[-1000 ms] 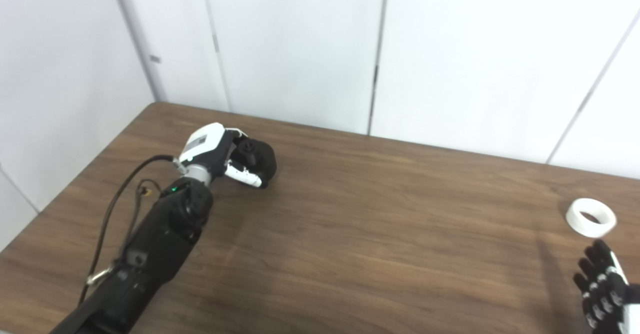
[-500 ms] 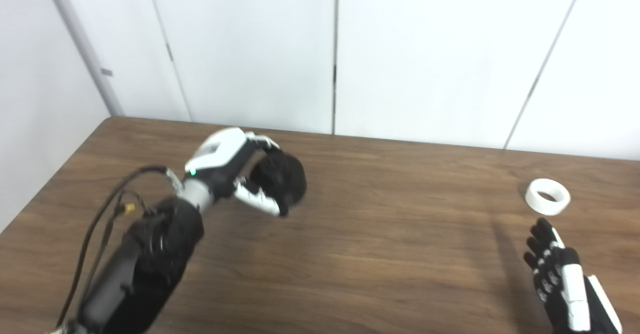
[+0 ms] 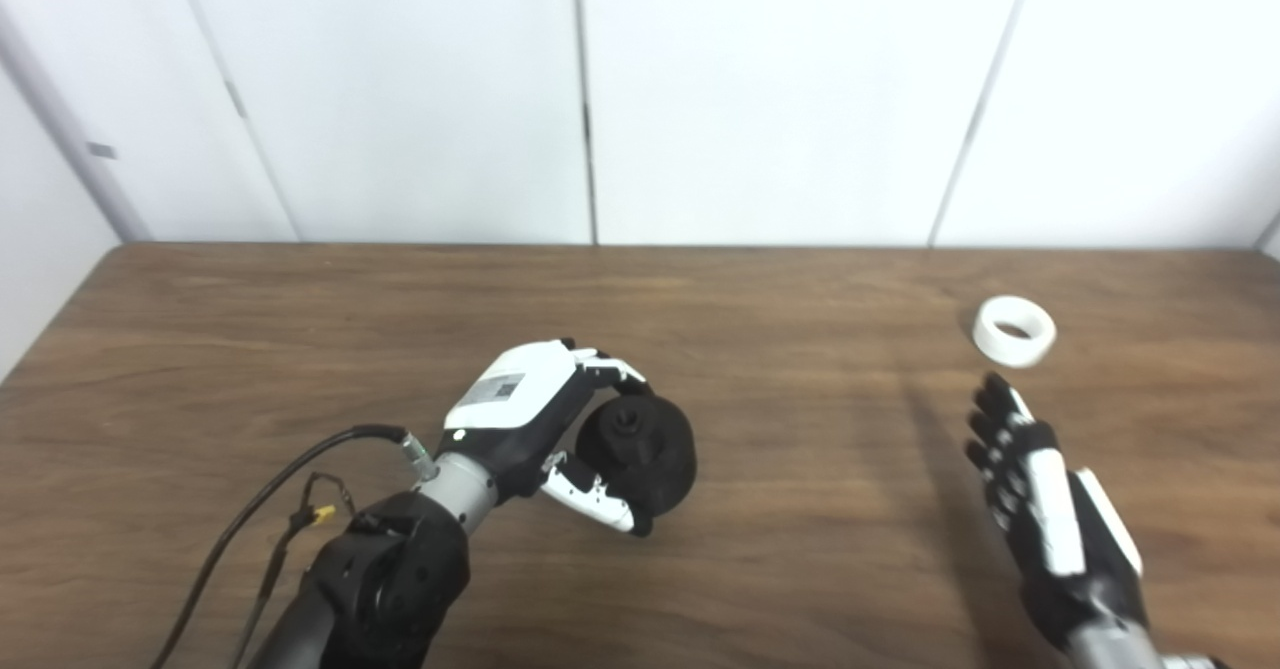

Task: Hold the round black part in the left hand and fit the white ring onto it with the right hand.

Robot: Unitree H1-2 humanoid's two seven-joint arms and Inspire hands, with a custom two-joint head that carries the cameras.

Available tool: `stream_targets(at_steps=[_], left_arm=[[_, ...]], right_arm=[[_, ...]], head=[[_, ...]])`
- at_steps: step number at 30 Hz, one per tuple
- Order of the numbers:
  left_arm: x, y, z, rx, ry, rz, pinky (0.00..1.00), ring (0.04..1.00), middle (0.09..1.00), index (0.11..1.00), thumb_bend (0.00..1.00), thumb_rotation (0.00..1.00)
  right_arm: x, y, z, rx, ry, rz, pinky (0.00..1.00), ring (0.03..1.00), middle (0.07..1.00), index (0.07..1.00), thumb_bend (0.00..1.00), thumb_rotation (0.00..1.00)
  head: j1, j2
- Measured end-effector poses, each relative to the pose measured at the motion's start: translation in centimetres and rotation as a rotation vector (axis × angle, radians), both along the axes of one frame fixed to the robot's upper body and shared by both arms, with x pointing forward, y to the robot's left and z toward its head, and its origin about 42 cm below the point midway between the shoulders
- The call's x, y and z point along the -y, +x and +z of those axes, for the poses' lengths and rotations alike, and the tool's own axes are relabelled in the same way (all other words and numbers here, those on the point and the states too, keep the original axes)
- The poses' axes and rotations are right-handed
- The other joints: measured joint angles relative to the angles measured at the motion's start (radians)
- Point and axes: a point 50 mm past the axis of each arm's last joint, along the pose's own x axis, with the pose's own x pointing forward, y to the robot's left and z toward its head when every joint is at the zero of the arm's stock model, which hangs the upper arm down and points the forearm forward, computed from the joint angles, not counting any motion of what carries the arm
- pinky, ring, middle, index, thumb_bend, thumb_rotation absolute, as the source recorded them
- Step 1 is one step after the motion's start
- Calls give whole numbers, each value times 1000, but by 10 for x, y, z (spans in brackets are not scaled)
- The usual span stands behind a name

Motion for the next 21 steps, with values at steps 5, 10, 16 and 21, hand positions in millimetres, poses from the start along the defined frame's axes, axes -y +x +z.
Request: stream_targets(at_steps=[5, 10, 16, 21], left_arm=[[17, -20, -17, -51, 8, -86, 1000, 912, 784, 480, 525, 55], [23, -23, -20, -23, 54, -102, 1000, 902, 788, 478, 526, 58], [30, -31, -33, -74, 40, -130, 1000, 906, 790, 478, 525, 56], [31, -33, -34, -65, 56, -154, 1000, 906, 793, 478, 525, 55]], right_arm=[[-4, 1, 3, -10, -9, -7, 1000, 1000, 993, 1000, 664, 1000], [-8, 2, 6, -13, -14, -8, 1000, 1000, 989, 1000, 672, 1000], [-11, 3, 12, -6, -2, 3, 1000, 1000, 999, 1000, 653, 1000], [-13, 5, 13, -9, -2, 6, 1000, 1000, 997, 1000, 644, 1000]], head=[[-43, 29], [-60, 49], [-77, 77], [-78, 81]])
